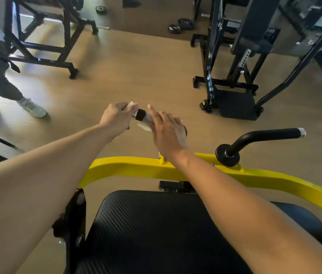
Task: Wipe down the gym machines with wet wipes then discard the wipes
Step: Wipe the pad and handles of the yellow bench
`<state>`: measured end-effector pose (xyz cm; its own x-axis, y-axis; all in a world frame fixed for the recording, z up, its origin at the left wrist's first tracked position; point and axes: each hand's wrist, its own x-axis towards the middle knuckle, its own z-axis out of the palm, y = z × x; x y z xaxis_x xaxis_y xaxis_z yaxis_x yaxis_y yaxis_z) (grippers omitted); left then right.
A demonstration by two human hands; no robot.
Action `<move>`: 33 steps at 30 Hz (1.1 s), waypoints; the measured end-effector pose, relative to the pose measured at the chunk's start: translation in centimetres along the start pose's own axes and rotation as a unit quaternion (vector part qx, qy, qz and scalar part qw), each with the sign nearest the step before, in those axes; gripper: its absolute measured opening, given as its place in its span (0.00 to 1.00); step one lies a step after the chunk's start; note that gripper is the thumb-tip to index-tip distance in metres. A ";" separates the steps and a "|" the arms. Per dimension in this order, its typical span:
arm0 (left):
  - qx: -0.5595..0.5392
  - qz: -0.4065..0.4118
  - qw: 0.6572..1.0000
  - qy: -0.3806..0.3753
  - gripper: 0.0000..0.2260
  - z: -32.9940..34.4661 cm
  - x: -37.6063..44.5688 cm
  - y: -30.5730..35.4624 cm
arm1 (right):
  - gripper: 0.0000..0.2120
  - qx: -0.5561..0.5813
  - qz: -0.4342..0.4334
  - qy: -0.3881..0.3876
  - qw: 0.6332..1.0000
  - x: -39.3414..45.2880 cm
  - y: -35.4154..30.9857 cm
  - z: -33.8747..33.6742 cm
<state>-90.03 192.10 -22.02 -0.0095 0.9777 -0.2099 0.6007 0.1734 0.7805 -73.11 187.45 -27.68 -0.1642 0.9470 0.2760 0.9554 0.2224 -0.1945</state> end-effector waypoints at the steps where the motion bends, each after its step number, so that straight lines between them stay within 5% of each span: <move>1: -0.011 -0.008 1.000 -0.007 0.18 0.0 -0.1 0.0 | 0.24 0.007 0.011 0.015 1.000 -0.9 1.2 0.1; 6: -0.043 -0.060 0.997 -0.015 0.14 0.0 -0.2 0.5 | 0.27 0.036 0.066 0.044 0.996 -3.5 3.8 -0.6; 15: -0.039 -0.065 0.997 0.000 0.20 0.0 -0.1 0.5 | 0.27 -0.164 -0.077 0.025 0.983 1.6 -0.6 1.1; 21: -0.067 -0.091 0.994 -0.006 0.20 0.6 0.0 0.7 | 0.28 0.071 0.063 0.085 0.992 -4.4 5.0 1.7; 28: -0.050 -0.073 0.996 -0.003 0.20 1.4 -0.2 0.9 | 0.24 0.294 0.265 0.116 0.911 -5.6 3.1 3.8; 33: 0.019 -0.052 0.997 -0.044 0.25 2.8 -1.1 -2.0 | 0.21 0.348 0.320 0.044 0.880 -2.9 4.3 3.2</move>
<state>-88.98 190.32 -24.93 -0.0033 0.9402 -0.3406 0.6302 0.2664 0.7293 -69.32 186.44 -32.30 0.4016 0.9152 -0.0338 0.4580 -0.2327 -0.8579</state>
